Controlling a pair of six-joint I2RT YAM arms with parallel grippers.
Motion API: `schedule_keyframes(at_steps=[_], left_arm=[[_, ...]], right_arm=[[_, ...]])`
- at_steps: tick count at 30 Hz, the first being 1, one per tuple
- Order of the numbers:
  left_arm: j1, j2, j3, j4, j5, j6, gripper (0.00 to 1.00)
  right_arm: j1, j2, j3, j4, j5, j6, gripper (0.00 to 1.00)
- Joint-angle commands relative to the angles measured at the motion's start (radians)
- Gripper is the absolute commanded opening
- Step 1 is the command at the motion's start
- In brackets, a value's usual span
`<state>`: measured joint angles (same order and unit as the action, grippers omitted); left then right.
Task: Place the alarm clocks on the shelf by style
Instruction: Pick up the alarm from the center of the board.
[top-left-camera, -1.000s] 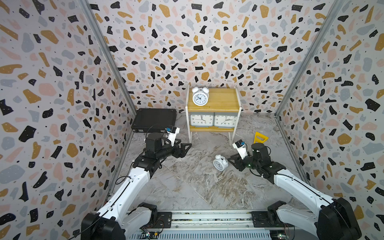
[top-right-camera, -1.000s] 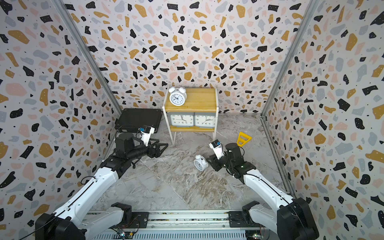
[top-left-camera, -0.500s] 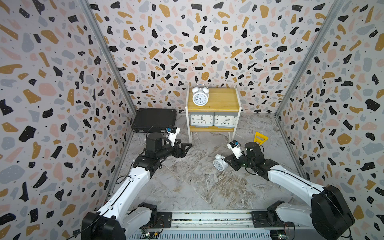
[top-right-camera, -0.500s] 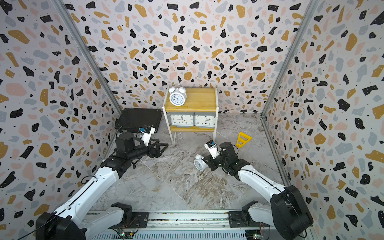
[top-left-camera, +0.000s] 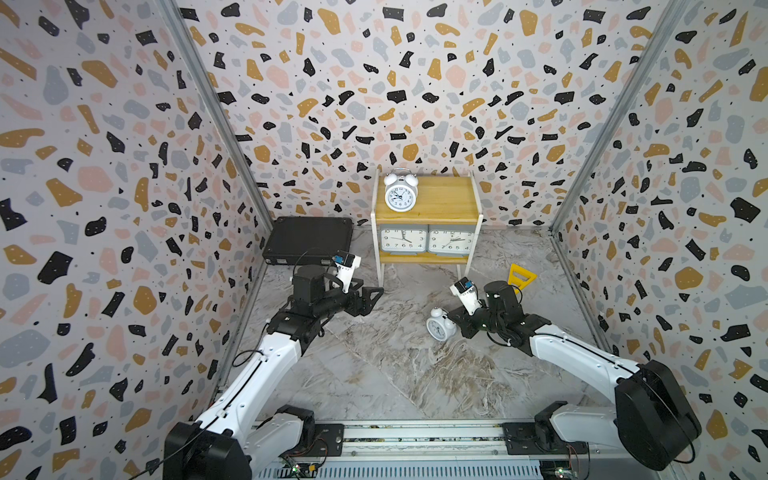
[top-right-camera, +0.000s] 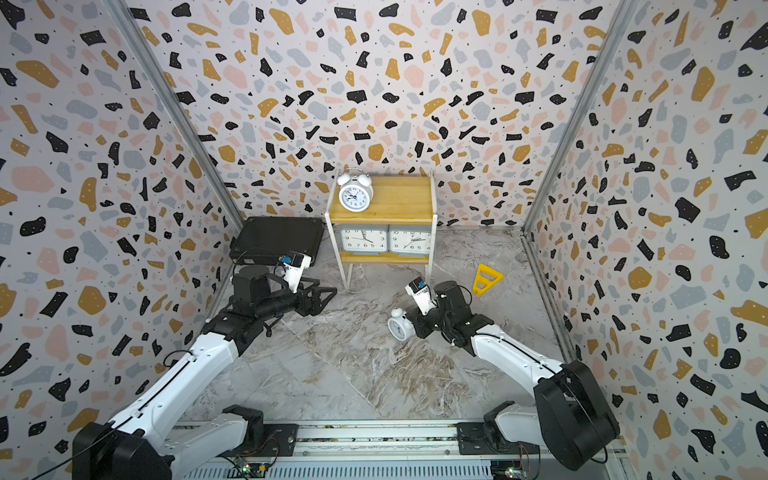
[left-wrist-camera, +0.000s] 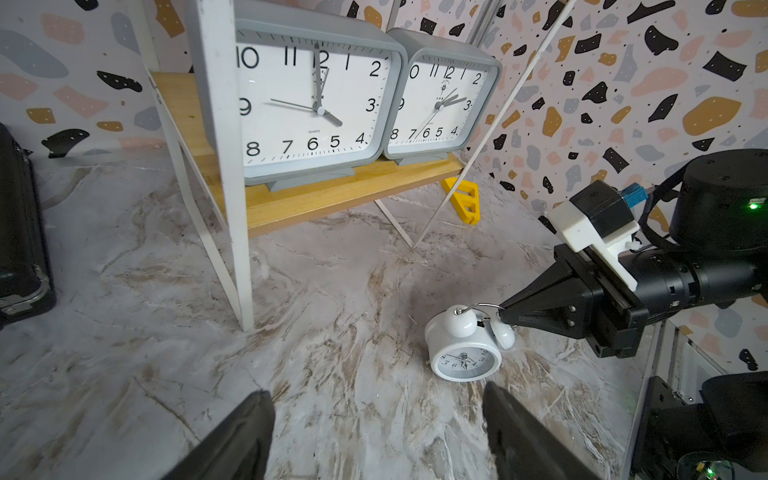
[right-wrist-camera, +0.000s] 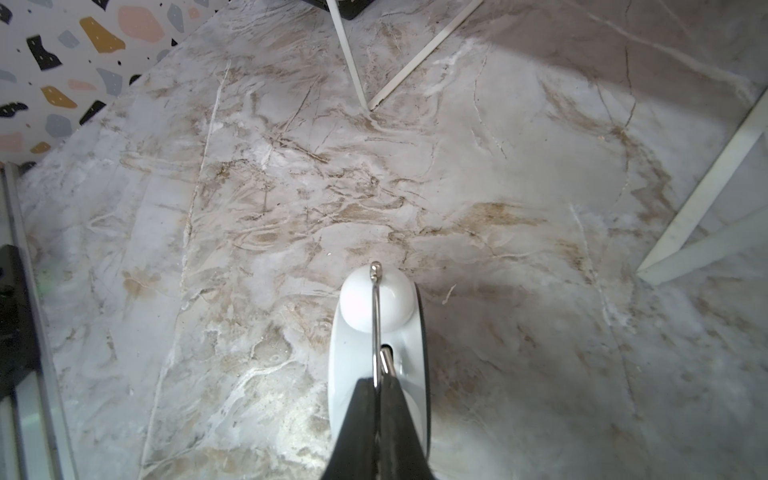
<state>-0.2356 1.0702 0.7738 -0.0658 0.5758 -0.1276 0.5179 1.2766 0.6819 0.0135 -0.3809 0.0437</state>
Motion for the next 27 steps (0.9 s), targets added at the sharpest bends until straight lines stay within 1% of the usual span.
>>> schedule_keyframes(at_steps=[1, 4, 7, 10, 13, 16, 19, 25, 27], left_arm=[[0.005, 0.016, 0.036, 0.033, 0.056, 0.015, 0.78], [-0.003, 0.036, 0.054, 0.041, 0.106, 0.020, 0.74], [-0.038, 0.059, 0.082, 0.041, 0.146, 0.061, 0.73], [-0.089, 0.089, 0.123, 0.014, 0.187, 0.141, 0.71], [-0.112, 0.133, 0.178, -0.038, 0.282, 0.230, 0.68], [-0.120, 0.183, 0.250, -0.140, 0.352, 0.316, 0.59], [-0.140, 0.210, 0.297, -0.221, 0.412, 0.429, 0.55], [-0.197, 0.236, 0.317, -0.261, 0.456, 0.595, 0.56], [-0.210, 0.252, 0.337, -0.300, 0.457, 0.651, 0.58]], right_arm=[[0.005, -0.024, 0.045, -0.048, 0.020, -0.029, 0.00], [0.005, -0.049, 0.071, -0.089, -0.009, -0.056, 0.00], [0.005, -0.064, 0.118, -0.125, -0.068, -0.096, 0.00], [0.006, -0.065, 0.169, -0.166, -0.134, -0.132, 0.00], [0.005, -0.064, 0.218, -0.197, -0.203, -0.158, 0.00], [0.004, -0.062, 0.258, -0.224, -0.273, -0.188, 0.00], [0.004, -0.059, 0.299, -0.263, -0.334, -0.217, 0.00], [0.004, -0.043, 0.381, -0.348, -0.435, -0.265, 0.00], [0.004, -0.042, 0.400, -0.370, -0.473, -0.282, 0.00]])
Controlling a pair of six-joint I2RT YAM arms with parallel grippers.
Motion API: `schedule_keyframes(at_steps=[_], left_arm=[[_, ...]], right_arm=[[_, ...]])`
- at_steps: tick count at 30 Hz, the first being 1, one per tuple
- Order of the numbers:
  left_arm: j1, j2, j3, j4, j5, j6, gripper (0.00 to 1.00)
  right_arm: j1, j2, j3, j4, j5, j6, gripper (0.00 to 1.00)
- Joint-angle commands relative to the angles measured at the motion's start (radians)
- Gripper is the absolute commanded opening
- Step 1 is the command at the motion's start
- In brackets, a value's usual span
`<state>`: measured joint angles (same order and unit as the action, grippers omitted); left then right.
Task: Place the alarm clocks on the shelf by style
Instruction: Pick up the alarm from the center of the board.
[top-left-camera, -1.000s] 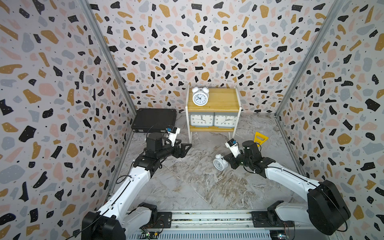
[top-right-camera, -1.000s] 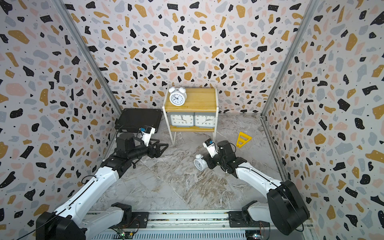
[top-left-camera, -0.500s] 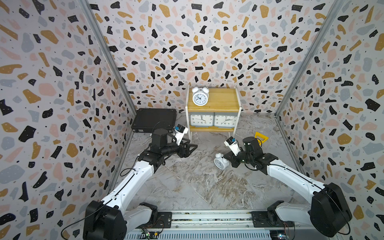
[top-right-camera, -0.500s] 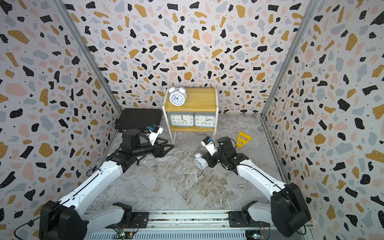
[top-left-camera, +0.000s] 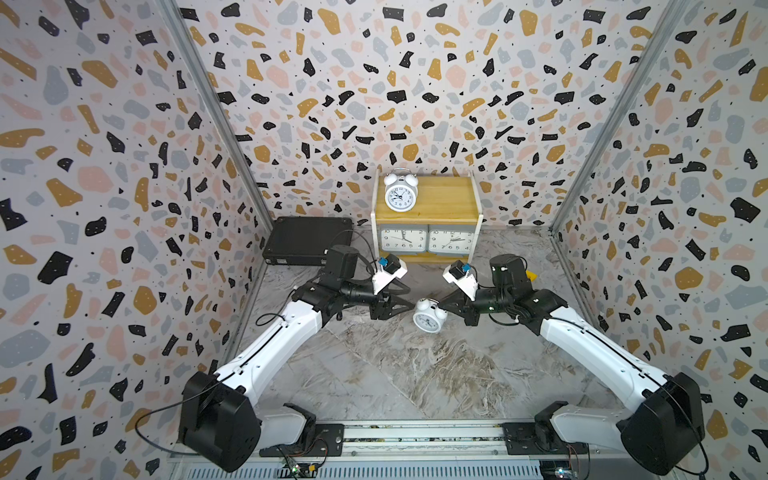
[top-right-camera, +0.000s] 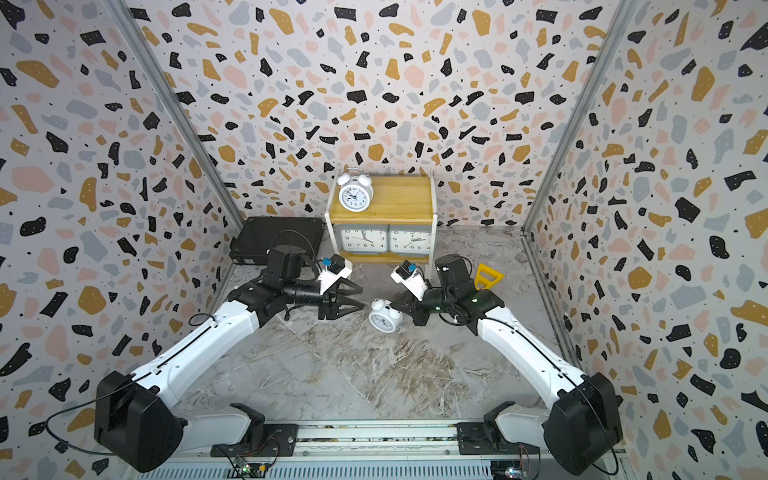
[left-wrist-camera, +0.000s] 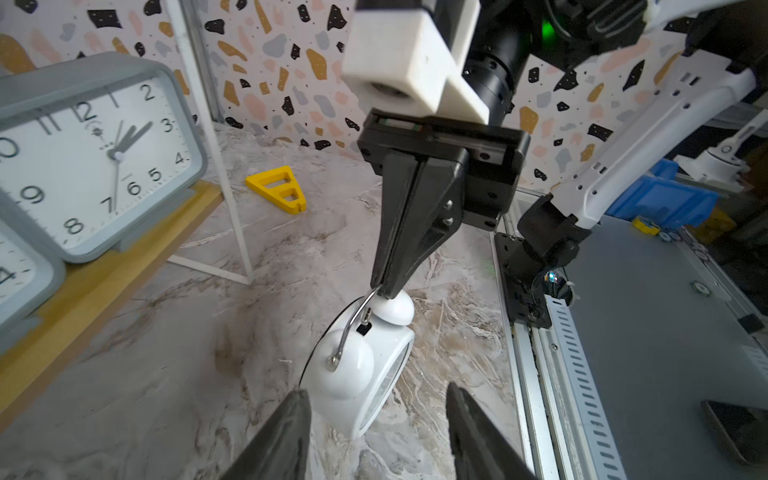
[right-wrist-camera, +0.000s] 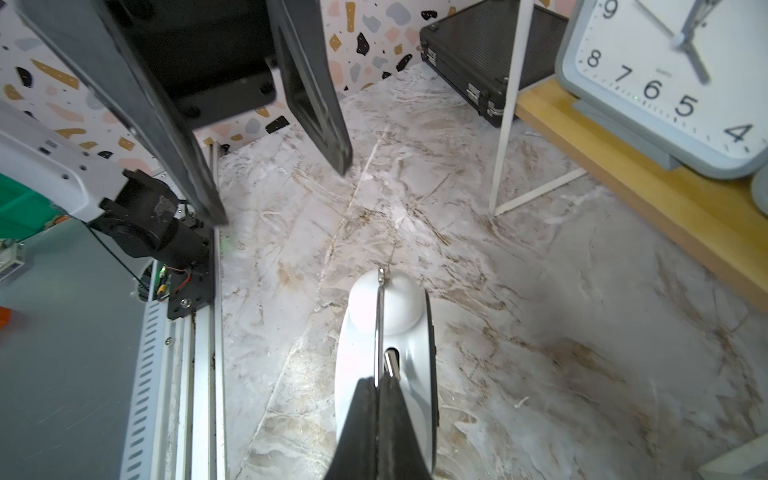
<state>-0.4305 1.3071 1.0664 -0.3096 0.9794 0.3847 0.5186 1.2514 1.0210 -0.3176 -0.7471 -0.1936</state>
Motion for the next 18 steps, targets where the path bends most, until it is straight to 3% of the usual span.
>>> schedule_keyframes(at_steps=[1, 9, 18], left_arm=[[-0.020, 0.025, 0.058, -0.081, 0.047, 0.167, 0.59], [-0.048, 0.088, 0.145, -0.186, 0.024, 0.253, 0.56], [-0.069, 0.128, 0.179, -0.239, 0.100, 0.293, 0.46]], right_arm=[[0.003, -0.016, 0.069, -0.047, -0.123, -0.052, 0.00], [0.004, -0.011, 0.102, -0.091, -0.186, -0.088, 0.00], [0.004, 0.002, 0.106, -0.092, -0.185, -0.092, 0.00]])
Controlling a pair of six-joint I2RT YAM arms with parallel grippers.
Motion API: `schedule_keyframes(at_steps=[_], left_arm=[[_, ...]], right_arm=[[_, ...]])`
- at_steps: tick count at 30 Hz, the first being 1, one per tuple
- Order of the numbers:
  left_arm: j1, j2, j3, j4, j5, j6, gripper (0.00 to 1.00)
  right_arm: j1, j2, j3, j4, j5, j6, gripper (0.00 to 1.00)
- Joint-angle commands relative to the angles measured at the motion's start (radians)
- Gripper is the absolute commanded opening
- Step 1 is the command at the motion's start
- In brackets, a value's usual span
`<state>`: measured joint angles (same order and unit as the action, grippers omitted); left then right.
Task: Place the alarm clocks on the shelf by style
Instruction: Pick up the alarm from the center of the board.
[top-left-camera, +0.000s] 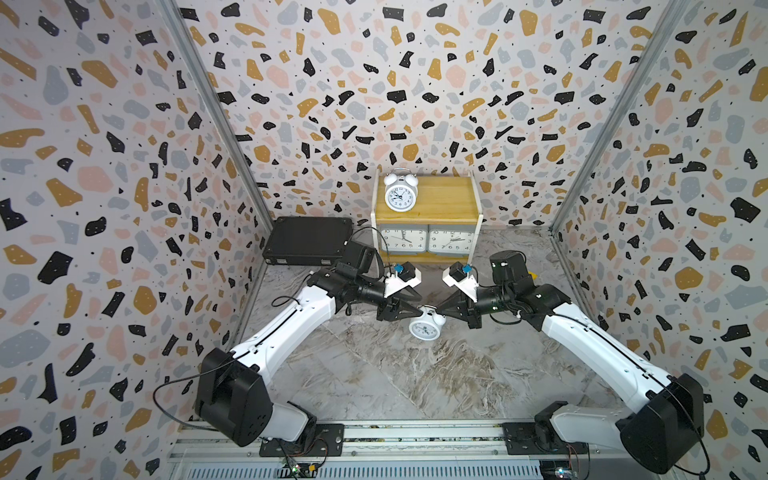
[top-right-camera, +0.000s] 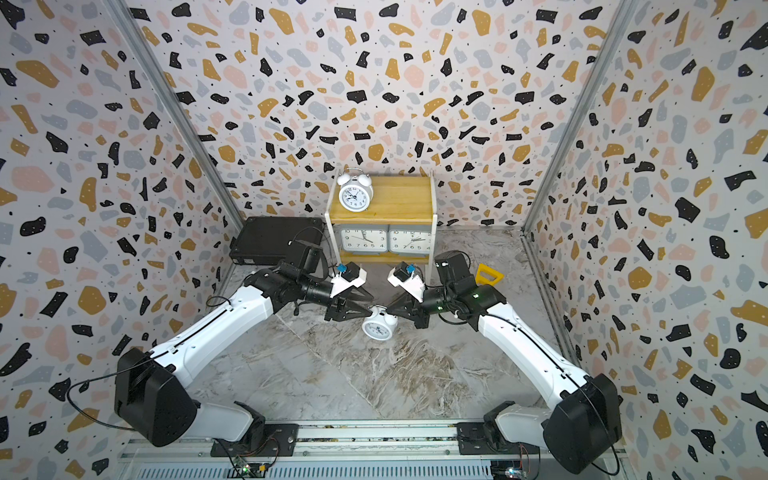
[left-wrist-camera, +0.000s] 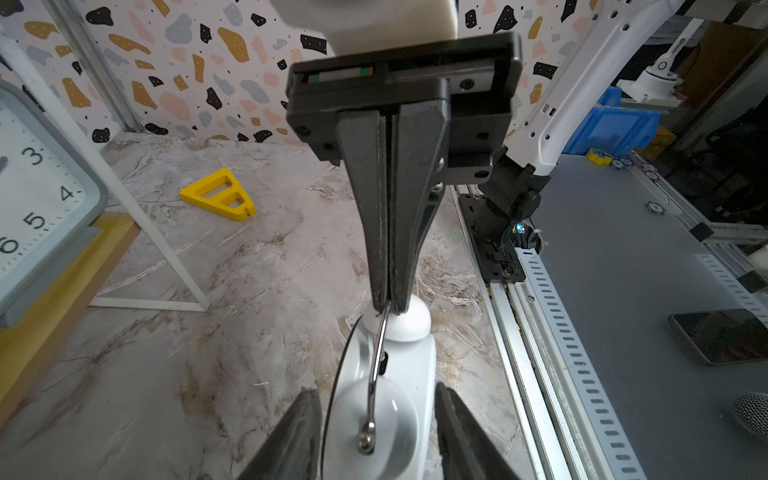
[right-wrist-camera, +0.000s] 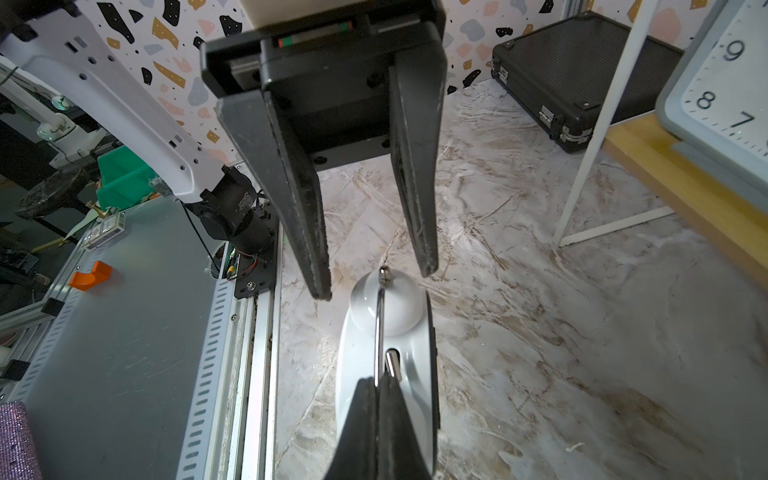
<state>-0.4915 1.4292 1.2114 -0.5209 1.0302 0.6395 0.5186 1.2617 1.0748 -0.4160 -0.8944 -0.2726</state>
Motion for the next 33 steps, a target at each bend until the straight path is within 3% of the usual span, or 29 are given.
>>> schedule_keyframes(at_steps=[1, 15, 17, 21, 25, 27, 33], left_arm=[[-0.010, 0.011, 0.036, -0.029, 0.048, 0.038, 0.43], [-0.032, 0.064, 0.069, -0.006, -0.007, -0.026, 0.29], [-0.033, 0.069, 0.073, -0.007, -0.003, -0.029, 0.23], [-0.036, 0.076, 0.082, -0.008, 0.018, -0.039, 0.01], [-0.035, 0.073, 0.102, -0.023, 0.012, -0.063, 0.00], [-0.035, 0.061, 0.109, -0.019, -0.013, -0.090, 0.00], [-0.026, -0.004, 0.096, 0.018, -0.082, -0.156, 0.00]], right_arm=[[0.004, -0.008, 0.054, 0.007, -0.040, -0.013, 0.00], [0.003, -0.004, 0.057, 0.016, -0.038, -0.008, 0.00], [0.003, -0.005, 0.056, 0.016, -0.039, -0.008, 0.00], [0.003, -0.003, 0.054, 0.011, -0.031, -0.013, 0.00], [0.003, -0.009, 0.049, 0.011, 0.000, -0.011, 0.00], [0.003, -0.020, 0.039, 0.024, 0.023, -0.004, 0.06], [-0.018, -0.084, -0.018, 0.119, 0.071, 0.057, 0.49]])
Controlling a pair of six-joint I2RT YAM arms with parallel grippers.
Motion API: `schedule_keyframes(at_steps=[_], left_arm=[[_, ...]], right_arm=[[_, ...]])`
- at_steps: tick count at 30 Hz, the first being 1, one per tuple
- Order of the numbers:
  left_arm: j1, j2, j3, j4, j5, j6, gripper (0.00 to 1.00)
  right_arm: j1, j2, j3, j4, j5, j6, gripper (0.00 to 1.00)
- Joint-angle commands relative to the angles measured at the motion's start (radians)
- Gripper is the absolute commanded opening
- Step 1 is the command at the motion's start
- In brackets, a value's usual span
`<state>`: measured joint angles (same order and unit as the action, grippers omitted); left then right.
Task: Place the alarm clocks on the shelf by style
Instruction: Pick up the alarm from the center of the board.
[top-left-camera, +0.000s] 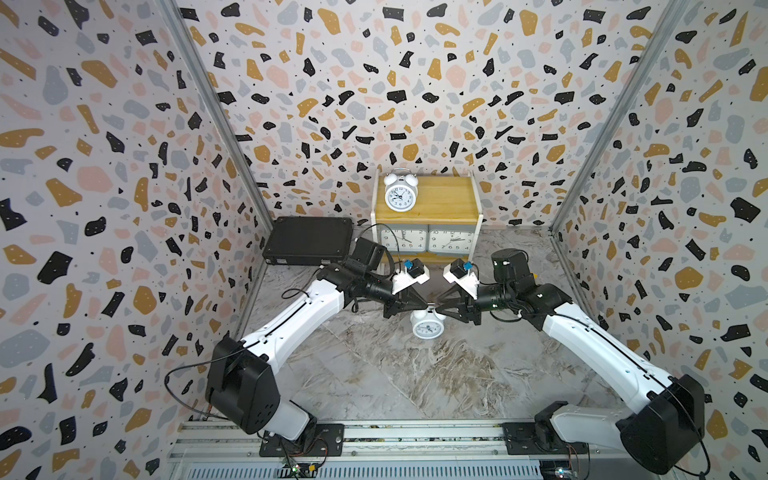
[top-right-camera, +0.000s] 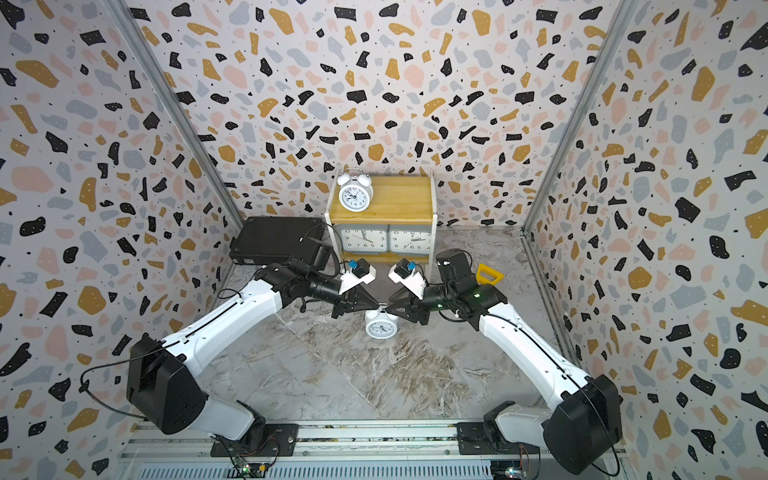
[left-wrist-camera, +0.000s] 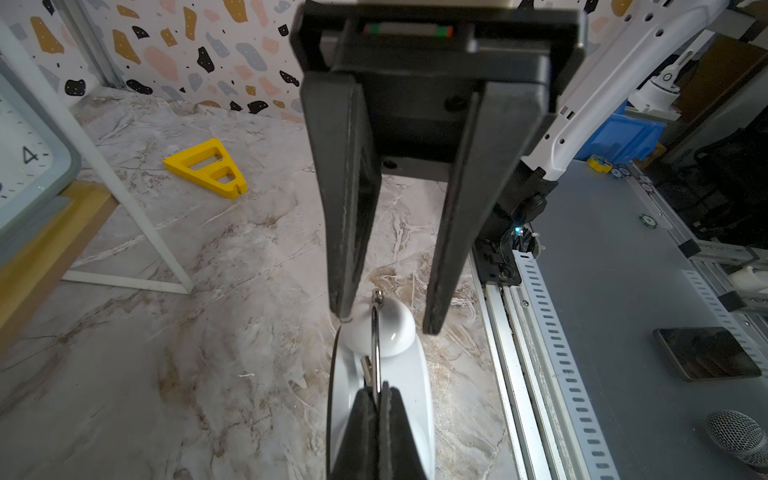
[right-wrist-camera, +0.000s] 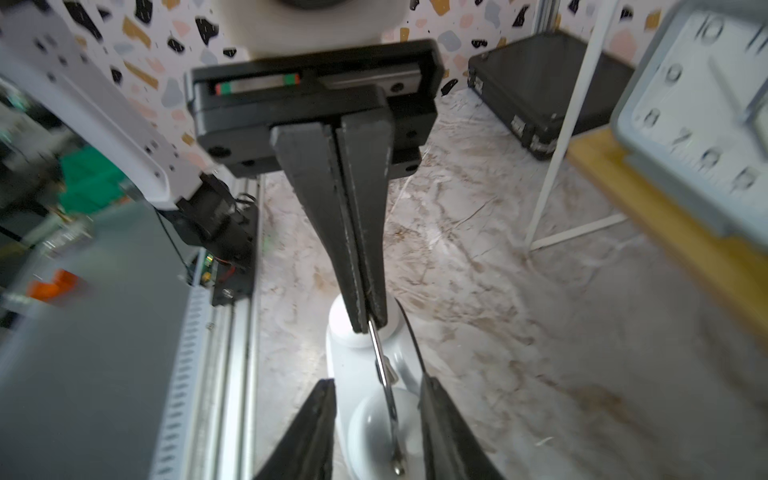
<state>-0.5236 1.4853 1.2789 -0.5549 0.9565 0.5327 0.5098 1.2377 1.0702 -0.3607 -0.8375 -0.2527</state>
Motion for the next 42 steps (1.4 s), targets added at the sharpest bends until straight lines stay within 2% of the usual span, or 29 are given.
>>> schedule_keyframes(at_steps=[1, 6, 19, 24, 35, 42], left_arm=[[0.010, -0.073, 0.024, 0.064, -0.012, -0.060, 0.00], [0.036, -0.130, 0.009, 0.117, -0.013, -0.124, 0.00], [0.057, -0.190, 0.006, 0.165, 0.062, -0.175, 0.00], [0.057, -0.194, 0.000, 0.172, 0.141, -0.164, 0.00], [0.057, -0.195, 0.002, 0.192, 0.157, -0.182, 0.00], [0.057, -0.184, 0.003, 0.207, 0.162, -0.198, 0.00]], right_arm=[[-0.015, -0.073, -0.025, 0.085, 0.013, 0.051, 0.53], [-0.048, -0.102, -0.057, 0.120, -0.011, 0.084, 0.65], [-0.074, -0.106, -0.117, 0.188, -0.117, 0.132, 0.73], [-0.074, -0.094, -0.125, 0.214, -0.134, 0.149, 0.76], [-0.074, -0.060, -0.116, 0.205, -0.240, 0.151, 0.77], [-0.074, -0.043, -0.095, 0.170, -0.277, 0.128, 0.72]])
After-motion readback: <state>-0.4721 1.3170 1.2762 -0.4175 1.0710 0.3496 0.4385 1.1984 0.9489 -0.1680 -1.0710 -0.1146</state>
